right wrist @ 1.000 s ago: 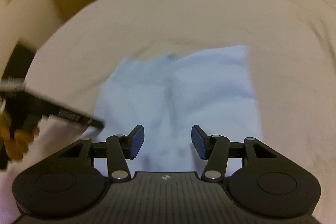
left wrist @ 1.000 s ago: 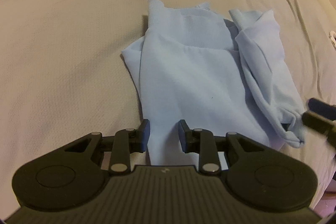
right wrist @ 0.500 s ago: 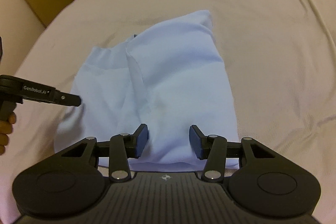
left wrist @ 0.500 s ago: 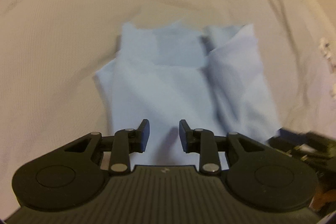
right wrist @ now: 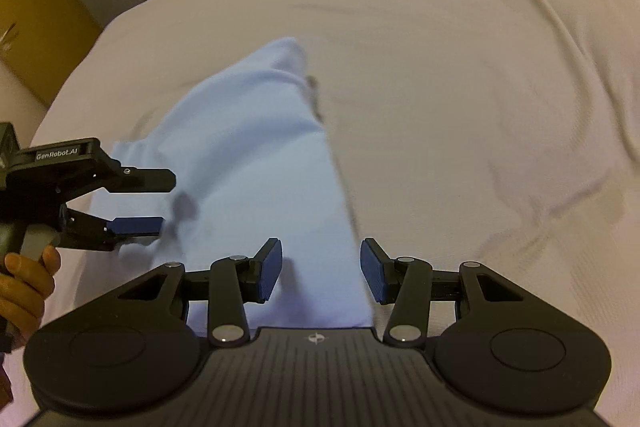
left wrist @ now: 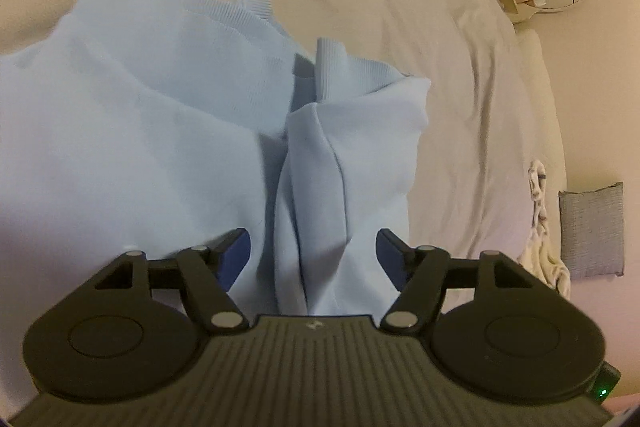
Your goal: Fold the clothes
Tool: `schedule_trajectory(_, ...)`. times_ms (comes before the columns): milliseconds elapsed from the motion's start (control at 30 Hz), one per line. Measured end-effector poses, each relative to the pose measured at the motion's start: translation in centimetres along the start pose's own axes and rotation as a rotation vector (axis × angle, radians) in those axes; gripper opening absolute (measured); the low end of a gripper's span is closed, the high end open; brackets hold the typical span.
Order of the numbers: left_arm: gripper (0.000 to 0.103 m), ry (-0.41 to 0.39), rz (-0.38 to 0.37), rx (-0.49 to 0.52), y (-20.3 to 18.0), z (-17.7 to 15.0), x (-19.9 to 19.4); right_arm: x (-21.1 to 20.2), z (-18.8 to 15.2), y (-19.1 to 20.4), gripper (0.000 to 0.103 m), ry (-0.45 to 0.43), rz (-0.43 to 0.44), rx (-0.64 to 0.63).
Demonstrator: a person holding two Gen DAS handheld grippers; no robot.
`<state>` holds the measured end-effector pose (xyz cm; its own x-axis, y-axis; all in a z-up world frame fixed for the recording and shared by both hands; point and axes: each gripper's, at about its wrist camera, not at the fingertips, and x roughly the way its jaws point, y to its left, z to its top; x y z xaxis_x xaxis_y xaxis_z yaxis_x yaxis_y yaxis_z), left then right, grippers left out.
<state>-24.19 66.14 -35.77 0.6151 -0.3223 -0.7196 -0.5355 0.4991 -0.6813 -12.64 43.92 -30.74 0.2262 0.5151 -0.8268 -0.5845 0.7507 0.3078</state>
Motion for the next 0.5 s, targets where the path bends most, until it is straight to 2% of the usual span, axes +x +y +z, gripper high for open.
schedule_trajectory(100, 0.019, 0.029, 0.023, 0.051, -0.9, -0.2, 1.4, 0.6, 0.3, -1.4, 0.048, 0.010, 0.001, 0.055)
schedule_trajectory(167, 0.011, 0.024, 0.038, 0.099, -1.7, -0.5, 1.4, 1.2, 0.7, -2.1, 0.048, 0.016, 0.007, 0.100)
schedule_trajectory(233, 0.009, -0.015, 0.020, 0.134, -2.7, -0.6, -0.4, 1.5, 1.0, -2.6, 0.048, 0.014, 0.015, 0.126)
schedule_trajectory(333, 0.009, -0.102, -0.005, 0.216, -4.2, -0.9, -5.4, 1.4, 1.6, -2.2, 0.048, 0.001, 0.034, 0.124)
schedule_trajectory(367, 0.009, -0.120, 0.007, 0.233, -4.1, -1.0, -6.7, 1.4, 1.7, -1.9, 0.048, 0.000, 0.045, 0.116)
schedule_trajectory(500, 0.009, -0.121, 0.133, 0.186, 0.3, -0.8, -8.9, 1.8, 1.9, -0.4, 0.048, 0.012, 0.090, 0.084)
